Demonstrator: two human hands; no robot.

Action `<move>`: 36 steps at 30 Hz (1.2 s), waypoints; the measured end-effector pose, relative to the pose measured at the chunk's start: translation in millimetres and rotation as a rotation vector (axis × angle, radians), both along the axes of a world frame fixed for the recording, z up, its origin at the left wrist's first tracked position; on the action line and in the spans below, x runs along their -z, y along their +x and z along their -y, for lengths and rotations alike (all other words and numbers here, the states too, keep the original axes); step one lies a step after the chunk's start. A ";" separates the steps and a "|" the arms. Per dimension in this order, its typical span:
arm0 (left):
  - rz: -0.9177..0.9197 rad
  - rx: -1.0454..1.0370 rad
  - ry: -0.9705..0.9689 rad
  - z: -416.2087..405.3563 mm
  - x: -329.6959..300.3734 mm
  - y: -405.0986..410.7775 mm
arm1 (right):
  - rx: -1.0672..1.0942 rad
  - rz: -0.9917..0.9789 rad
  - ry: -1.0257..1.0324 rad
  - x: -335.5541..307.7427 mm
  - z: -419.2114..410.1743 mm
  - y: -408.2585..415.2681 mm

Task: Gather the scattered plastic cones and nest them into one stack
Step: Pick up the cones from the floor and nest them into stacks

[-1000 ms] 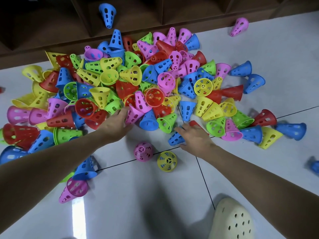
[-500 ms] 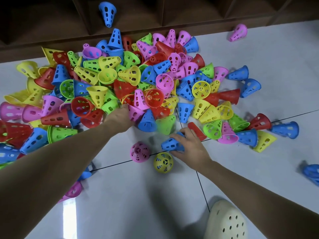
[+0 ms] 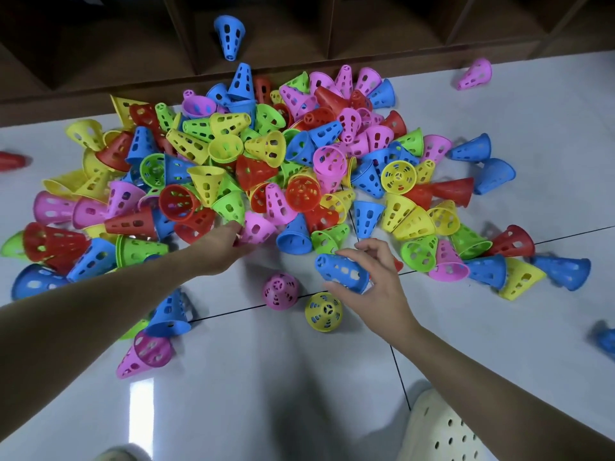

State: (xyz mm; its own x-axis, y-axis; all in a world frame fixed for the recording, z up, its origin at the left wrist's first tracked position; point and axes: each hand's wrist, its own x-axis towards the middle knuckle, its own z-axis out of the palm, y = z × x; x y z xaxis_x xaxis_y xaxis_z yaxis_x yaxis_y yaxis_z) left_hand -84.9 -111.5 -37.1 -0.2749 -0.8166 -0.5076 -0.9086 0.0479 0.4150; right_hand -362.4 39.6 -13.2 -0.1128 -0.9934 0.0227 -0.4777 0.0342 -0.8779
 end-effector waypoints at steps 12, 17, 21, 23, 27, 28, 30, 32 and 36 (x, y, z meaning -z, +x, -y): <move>-0.189 -0.003 -0.101 -51.2 -34.5 23.2 | -0.096 -0.219 0.211 17.9 -25.1 20.6; -0.314 -0.029 -0.206 -70.3 -54.0 23.4 | -0.226 -0.343 0.335 33.7 -35.1 13.0; -0.381 0.043 -0.254 -78.1 -58.7 16.0 | -0.290 -0.357 0.391 27.0 -37.4 9.5; -0.368 0.129 -0.277 -79.8 -56.7 11.5 | -0.314 -0.348 0.400 21.8 -37.6 6.2; -0.311 0.248 -0.299 -86.0 -48.2 1.7 | -0.247 -0.246 0.354 22.0 -39.8 -4.7; -0.298 0.251 -0.299 -86.9 -45.5 -0.9 | -0.206 -0.217 0.335 22.1 -40.4 -7.5; -0.274 0.240 -0.284 -86.8 -40.9 -4.6 | -0.120 -0.160 0.324 20.6 -39.4 -11.8; -0.261 0.253 -0.264 -84.3 -35.1 -7.2 | -0.064 -0.125 0.311 19.2 -34.8 -15.8; -0.253 0.287 -0.242 -77.3 -26.9 -16.2 | 0.012 -0.198 0.252 20.5 -22.1 -25.9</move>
State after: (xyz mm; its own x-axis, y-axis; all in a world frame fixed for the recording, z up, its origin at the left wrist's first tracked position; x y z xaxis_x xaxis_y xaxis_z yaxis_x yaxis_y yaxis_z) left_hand -101.1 -34.1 -10.1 -0.5985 -0.7760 -0.1991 -0.7156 0.4061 0.5683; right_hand -388.3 61.7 -33.6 -0.1420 -0.9692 -0.2015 -0.6364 0.2453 -0.7313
